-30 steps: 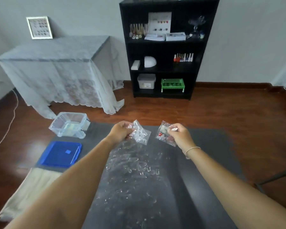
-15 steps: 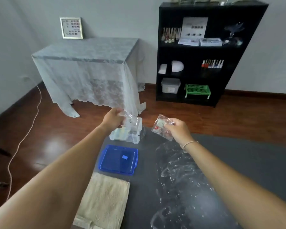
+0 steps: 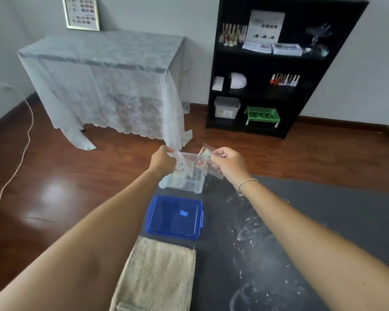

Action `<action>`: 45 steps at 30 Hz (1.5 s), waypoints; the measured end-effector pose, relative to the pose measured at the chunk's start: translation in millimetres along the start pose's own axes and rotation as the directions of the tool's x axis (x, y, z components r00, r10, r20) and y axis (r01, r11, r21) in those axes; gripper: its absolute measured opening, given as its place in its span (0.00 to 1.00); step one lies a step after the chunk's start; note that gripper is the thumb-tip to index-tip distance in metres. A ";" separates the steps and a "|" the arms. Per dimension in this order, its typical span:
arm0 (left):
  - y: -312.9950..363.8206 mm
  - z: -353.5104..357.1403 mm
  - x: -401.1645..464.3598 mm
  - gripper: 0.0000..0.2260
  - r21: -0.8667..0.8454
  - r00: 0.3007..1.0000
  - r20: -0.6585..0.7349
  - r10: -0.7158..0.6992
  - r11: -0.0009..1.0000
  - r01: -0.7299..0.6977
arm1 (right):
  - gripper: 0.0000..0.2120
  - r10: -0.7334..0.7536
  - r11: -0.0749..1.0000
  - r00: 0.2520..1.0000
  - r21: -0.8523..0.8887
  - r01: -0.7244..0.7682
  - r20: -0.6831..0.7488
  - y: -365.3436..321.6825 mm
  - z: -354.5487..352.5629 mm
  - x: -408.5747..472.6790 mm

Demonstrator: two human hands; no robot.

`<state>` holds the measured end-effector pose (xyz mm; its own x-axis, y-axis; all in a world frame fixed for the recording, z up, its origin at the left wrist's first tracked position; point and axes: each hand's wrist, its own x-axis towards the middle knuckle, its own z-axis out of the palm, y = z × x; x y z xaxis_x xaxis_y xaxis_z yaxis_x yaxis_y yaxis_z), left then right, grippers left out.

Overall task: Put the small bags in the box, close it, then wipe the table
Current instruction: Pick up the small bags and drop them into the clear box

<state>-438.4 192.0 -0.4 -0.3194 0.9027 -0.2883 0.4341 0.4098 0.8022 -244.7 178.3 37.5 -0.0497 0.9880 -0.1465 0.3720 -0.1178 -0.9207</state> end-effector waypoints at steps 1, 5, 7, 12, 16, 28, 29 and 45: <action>-0.5 1.1 0.3 0.14 0.031 1.000 0.013 -0.002 1.000 0.002 | 0.08 -0.001 1.000 1.000 -0.010 0.001 0.003 0.0 2.0 1.3; -2.3 6.4 -0.6 0.17 0.227 0.997 0.079 0.026 0.973 -0.044 | 0.03 -0.019 0.998 1.000 -0.053 0.020 0.019 0.5 9.4 5.3; -1.3 7.9 -1.8 0.16 0.337 0.993 0.103 0.061 0.937 -0.093 | 0.03 -0.030 0.997 0.999 -0.072 0.032 0.023 -0.2 13.0 7.8; 4.8 6.7 -5.3 0.16 0.550 0.978 0.154 0.139 0.810 -0.202 | 0.03 -0.064 0.986 0.997 -0.153 0.071 0.047 -1.3 27.2 17.5; 5.8 -6.0 -5.8 0.16 0.595 0.970 0.122 0.211 0.766 -0.242 | 0.05 -0.072 0.970 0.995 -0.228 0.087 0.073 -1.0 42.5 24.1; -39.9 -41.9 -3.4 0.19 0.529 0.925 0.207 0.318 0.759 -0.379 | 0.03 -0.061 0.868 0.987 -0.481 0.125 0.146 14.4 81.1 39.0; -42.1 -42.2 -3.6 0.19 0.523 0.925 0.208 0.318 0.763 -0.380 | 0.03 -0.065 0.852 0.987 -0.507 0.133 0.149 15.6 83.1 39.5; -53.9 -44.9 -9.6 0.20 0.447 0.909 0.181 0.376 0.792 -0.416 | 0.04 -0.567 0.706 0.820 -0.469 0.531 0.075 32.9 46.2 -18.6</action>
<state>-496.5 155.4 -17.4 0.0252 0.9982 -0.0552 0.8534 0.0072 0.5211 -274.4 151.5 -6.7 -0.3215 0.8696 0.3748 0.6708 0.4885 -0.5580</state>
